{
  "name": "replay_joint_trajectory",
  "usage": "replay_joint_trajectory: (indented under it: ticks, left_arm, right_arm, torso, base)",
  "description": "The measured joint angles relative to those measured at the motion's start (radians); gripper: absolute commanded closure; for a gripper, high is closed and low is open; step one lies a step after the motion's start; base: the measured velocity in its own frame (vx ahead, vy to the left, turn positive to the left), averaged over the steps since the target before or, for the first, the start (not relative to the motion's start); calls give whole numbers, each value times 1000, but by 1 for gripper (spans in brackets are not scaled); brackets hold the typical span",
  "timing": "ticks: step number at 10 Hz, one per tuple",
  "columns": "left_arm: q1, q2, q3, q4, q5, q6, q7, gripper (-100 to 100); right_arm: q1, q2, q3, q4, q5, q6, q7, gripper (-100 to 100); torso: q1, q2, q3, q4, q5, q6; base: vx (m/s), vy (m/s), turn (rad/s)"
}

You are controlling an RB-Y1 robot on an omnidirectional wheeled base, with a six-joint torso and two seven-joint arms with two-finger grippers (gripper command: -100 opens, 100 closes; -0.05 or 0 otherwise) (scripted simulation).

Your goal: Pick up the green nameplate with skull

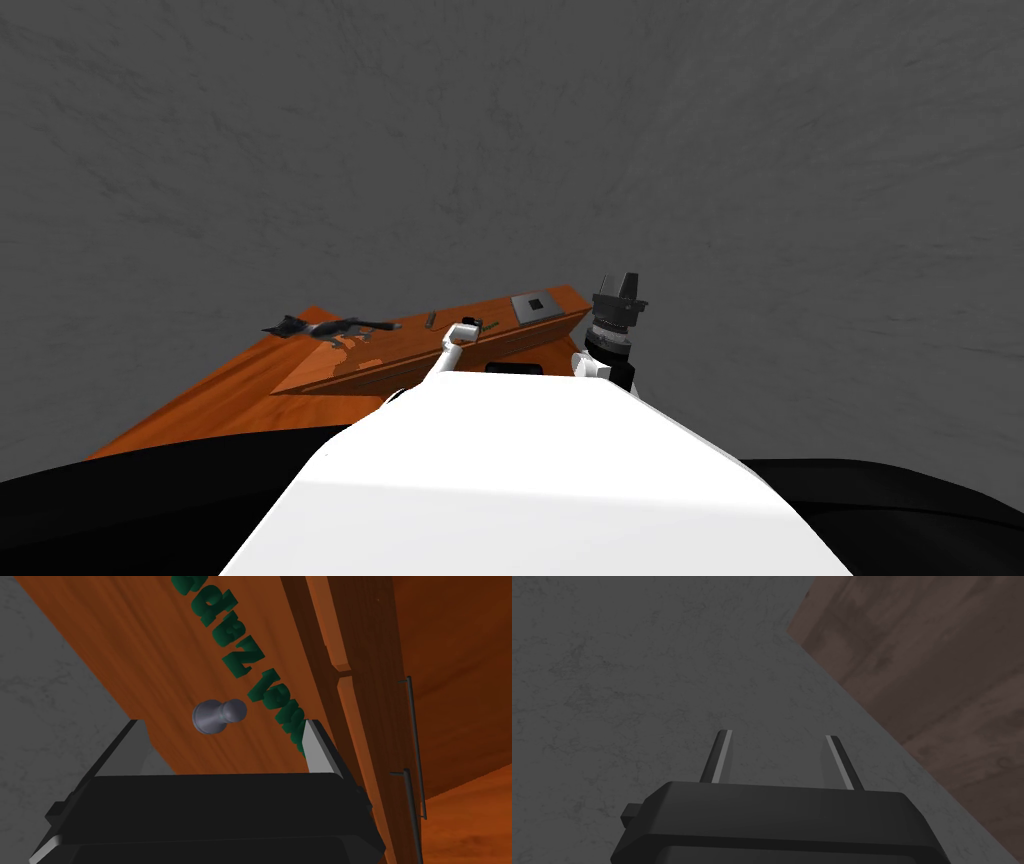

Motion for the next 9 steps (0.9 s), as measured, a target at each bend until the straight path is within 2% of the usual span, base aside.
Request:
replay_joint_trajectory:
  ticks: [3, 4, 8, 9]
  left_arm:
    - [-3, -5, 3, 51, -6, -55, 1, -100]
    - [-4, -5, 3, 53, -6, -59, 1, 100]
    - [-4, -5, 3, 53, -6, -59, 1, 100]
    - [-4, -5, 3, 52, -6, -59, 1, 0]
  right_arm:
    - [0, 0, 0, 0, 0, 0, 0, 0]
    - [0, 0, 0, 0, 0, 0, 0, 0]
    - [0, 0, 0, 0, 0, 0, 0, 0]
    - [0, 0, 0, 0, 0, 0, 0, 0]
  torso:
    - [0, -1, -1, 0, 0, 0]
    - [0, 0, 0, 0, 0, 0]
    - [0, 1, 0, 0, 0, 0]
    - [0, 1, 0, 0, 0, 0]
  base:
    - [27, 1, -8]
    - [0, 0, 0]
    - [0, 0, 0]
    - [0, 0, 0]
